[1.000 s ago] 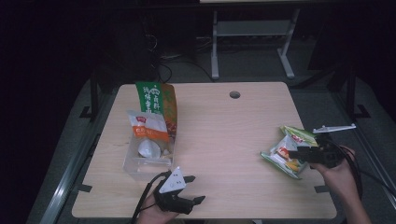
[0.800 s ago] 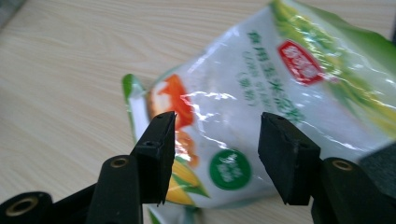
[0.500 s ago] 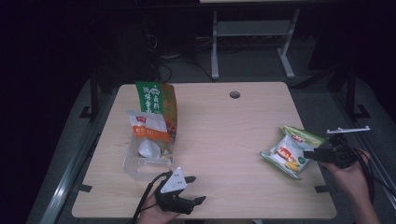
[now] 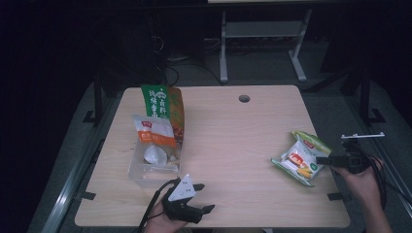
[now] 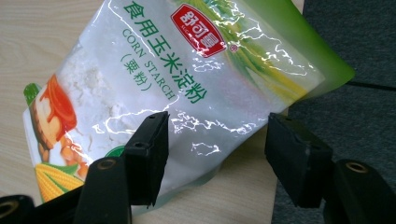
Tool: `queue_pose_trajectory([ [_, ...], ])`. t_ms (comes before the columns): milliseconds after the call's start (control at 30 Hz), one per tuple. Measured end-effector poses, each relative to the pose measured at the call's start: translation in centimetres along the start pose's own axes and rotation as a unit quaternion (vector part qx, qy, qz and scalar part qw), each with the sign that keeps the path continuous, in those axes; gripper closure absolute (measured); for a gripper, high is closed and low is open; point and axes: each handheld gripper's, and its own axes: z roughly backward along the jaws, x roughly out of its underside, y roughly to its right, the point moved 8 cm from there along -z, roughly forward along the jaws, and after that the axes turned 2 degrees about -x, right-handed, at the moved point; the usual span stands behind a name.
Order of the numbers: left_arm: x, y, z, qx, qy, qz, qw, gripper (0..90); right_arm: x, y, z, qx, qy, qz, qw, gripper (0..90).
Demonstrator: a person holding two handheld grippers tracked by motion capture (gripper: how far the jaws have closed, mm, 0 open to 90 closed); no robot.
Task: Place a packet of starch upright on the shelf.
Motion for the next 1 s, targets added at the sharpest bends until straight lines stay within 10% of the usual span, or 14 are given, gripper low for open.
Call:
queue_pose_trajectory([
  [433,0.0,0.0,0.0,0.0,0.001,0.002,1.0,29.4,0.0,-0.5,-0.5,-0.024,-0.009,-0.032,0.9992,44.1],
  [733,0.0,-0.1,0.0,0.001,0.001,0.001,1.0,29.4,0.0,-1.4,-1.1,-0.044,-0.004,-0.032,0.9985,82.2],
  [1000,-0.1,-0.3,0.1,-0.001,0.002,0.005,1.0,29.5,-0.1,-2.5,-0.6,-0.034,-0.008,-0.007,0.9994,86.3],
])
